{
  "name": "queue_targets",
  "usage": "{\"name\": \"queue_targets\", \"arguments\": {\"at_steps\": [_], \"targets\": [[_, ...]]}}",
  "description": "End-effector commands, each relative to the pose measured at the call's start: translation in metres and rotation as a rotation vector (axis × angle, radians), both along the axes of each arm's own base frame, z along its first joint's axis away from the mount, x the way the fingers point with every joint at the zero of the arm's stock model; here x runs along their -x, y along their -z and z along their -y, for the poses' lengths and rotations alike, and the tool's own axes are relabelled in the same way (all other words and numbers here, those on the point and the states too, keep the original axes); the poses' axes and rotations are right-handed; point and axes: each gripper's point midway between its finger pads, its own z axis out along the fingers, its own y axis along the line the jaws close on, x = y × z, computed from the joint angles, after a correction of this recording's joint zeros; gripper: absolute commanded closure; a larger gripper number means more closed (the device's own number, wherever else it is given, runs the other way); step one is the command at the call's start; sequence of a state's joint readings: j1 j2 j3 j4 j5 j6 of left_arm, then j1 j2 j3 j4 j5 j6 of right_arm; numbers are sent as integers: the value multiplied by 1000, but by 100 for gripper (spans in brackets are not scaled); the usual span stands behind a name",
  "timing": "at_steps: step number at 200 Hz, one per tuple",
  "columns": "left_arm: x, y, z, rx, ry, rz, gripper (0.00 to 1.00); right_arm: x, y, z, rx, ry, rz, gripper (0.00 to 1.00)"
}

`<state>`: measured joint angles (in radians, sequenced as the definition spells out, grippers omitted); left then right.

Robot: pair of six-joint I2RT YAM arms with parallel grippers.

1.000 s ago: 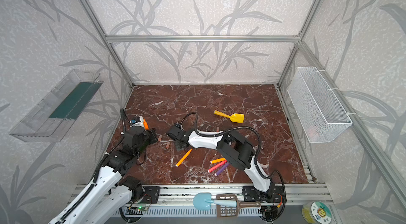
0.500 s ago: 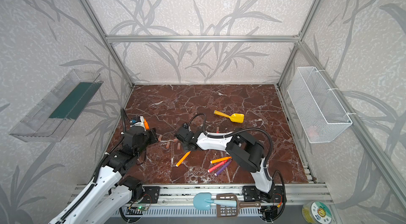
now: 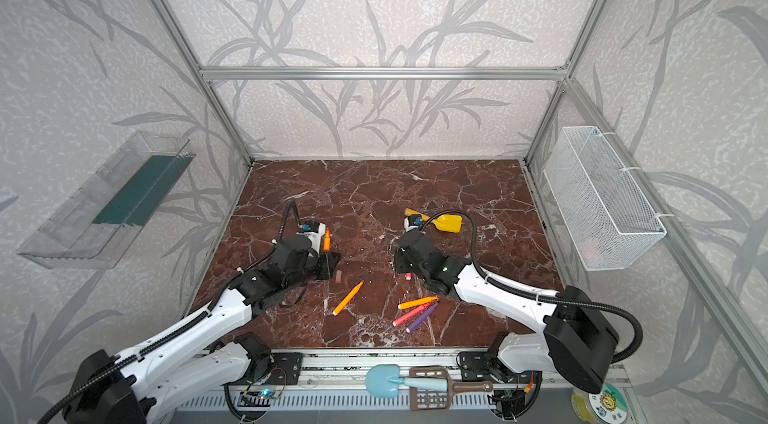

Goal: Insert the pens into the pen caps
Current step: 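Grasp a translucent pink cap with the right gripper and lift it, then bring the cap over the highlighter tip with the right gripper while the left holds it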

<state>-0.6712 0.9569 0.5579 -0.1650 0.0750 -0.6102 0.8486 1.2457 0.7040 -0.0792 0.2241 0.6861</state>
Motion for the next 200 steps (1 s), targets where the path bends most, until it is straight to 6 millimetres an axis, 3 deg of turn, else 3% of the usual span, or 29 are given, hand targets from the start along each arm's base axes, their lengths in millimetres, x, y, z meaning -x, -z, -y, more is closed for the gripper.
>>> {"name": "queue_targets", "arguments": {"at_steps": [1,19,50,89,116,150,200], "targets": [[12,-20,35,162,34,31,100,-2,-27,16,-115,72,97,88],[36,-7,66,256,116,55,100,4,-38,28,-168,92,126,88],[71,14,108,195,233,138,100,14,-50,35,-270,95,163,88],[96,24,163,208,405,171,100,25,-48,47,-354,119,176,88],[94,36,181,177,414,147,100,32,-47,55,-397,132,181,88],[92,45,187,187,405,136,100,36,-48,62,-432,145,186,87],[93,51,193,209,415,132,100,41,-50,45,-539,72,163,87]]}}
